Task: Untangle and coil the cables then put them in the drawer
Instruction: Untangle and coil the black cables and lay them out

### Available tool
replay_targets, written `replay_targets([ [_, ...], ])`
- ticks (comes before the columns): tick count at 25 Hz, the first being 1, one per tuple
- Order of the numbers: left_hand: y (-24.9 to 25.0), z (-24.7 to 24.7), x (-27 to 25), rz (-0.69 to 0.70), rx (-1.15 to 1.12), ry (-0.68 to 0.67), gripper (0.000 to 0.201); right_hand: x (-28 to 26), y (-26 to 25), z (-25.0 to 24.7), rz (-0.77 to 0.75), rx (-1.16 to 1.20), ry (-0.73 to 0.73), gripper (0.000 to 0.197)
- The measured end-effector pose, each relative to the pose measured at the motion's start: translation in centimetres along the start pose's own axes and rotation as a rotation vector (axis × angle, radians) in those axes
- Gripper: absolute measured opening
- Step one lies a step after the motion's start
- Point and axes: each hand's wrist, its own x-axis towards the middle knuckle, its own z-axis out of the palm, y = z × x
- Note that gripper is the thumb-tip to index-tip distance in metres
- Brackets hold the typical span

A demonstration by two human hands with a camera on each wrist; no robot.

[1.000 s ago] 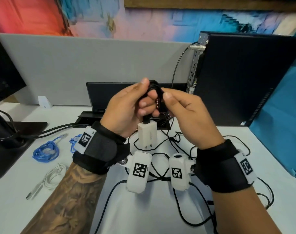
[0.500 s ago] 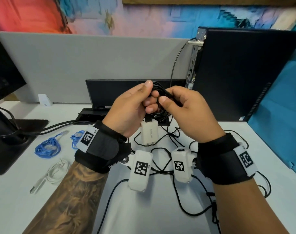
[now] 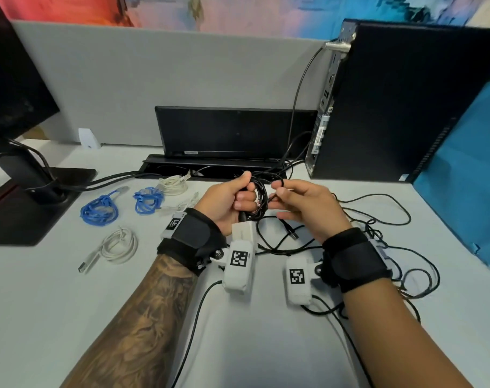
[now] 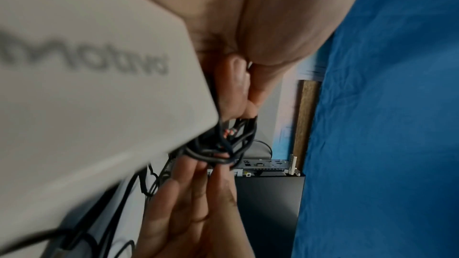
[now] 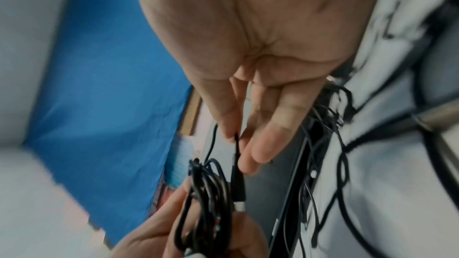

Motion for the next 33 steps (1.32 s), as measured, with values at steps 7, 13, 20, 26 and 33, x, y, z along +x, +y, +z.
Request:
replay_targets([
  [7,-0.5,-0.2,-1.0,0.023,0.025,-0.060,0.038,0.2,1.4,0.8,0.079,0.378,-0.024,0.013],
  [13,-1.4,0.5,-1.1,0.098,0.020,-0.037,0.038,0.1,1.8,2.3,0.082,0.567,0.042,0.015],
  [20,-2.5,0.6,-0.5,0.340,0.253,0.169,0.034,-0.5,1.8,3.0,0.128,0.450,-0.028,0.008],
  [26,-2.4,0.6,-0.4,0.411,0.310,0.200,0.035,-1.6,1.0,2.8,-0.165,-0.009,-0.176,0.072],
  [33,-2.6,0.5,0.0,0.354,0.374,-0.038,0.045,-1.6,0.5,2.6,-0.184,0.077,0.027,0.020],
])
